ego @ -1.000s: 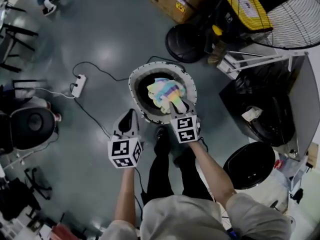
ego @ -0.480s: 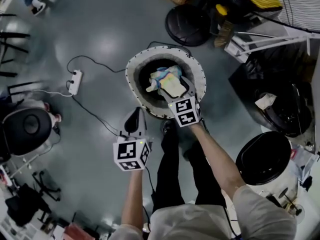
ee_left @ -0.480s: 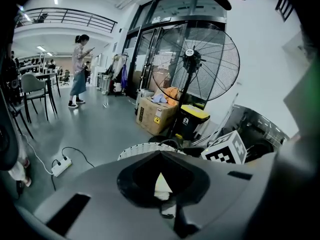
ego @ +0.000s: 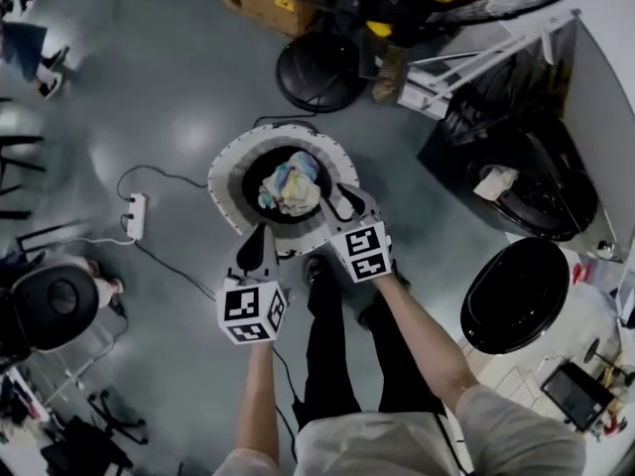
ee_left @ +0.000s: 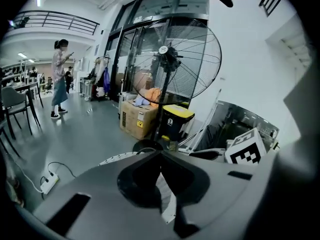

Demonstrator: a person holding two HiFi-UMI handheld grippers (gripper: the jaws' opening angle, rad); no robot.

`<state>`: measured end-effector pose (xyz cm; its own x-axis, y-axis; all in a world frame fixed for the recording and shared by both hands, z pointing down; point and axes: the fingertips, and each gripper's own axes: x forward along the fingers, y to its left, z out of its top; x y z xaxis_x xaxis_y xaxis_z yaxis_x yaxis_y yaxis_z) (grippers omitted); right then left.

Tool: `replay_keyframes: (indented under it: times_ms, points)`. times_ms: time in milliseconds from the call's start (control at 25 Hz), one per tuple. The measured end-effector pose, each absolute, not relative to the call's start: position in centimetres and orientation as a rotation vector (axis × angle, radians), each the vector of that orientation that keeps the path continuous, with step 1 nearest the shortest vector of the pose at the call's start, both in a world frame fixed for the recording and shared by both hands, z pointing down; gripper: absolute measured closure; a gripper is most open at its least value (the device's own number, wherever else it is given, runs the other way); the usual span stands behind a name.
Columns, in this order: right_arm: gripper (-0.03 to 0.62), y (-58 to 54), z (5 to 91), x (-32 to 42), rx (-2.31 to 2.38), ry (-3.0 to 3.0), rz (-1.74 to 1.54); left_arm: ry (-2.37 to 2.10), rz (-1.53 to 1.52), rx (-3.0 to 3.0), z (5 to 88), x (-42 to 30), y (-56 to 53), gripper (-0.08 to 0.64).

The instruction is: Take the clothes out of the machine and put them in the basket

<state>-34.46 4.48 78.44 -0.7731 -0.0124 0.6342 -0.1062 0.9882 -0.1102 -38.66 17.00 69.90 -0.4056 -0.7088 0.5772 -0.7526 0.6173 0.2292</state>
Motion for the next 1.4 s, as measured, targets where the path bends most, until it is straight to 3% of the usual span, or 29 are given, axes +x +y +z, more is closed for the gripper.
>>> replay_keyframes:
  times_ms: [80,240,920,1160,1400]
  points:
    - [0.508,1.3,77.0,-32.1,0.163,-2.47,0.179,-2.182,0.098,1.193,69.3,-37.0,14.1,0.541]
    - [0.564,-4.9,74.5,-26.2,0.323,-2.485,0.18,-2.161,0.109,1.296,67.7,-33.2,8.2,0.541]
    - [0.568,-29.6,72.8,12.0,1.034,-2.323,0.327,-1.92,0.251,1.725,66.2,-6.6,-17.9,0.541]
    - [0.568,-31.9,75.8,17.4,1.161,-2.254,0.374,-1.824,0.315,1.831,68.7,-1.8,-22.3,0.541]
    - [0.568,-32.9,80.6,16.9,1.193,-2.196,0.407,-1.727,0.365,1.898,72.8,-1.1,-24.5,0.541]
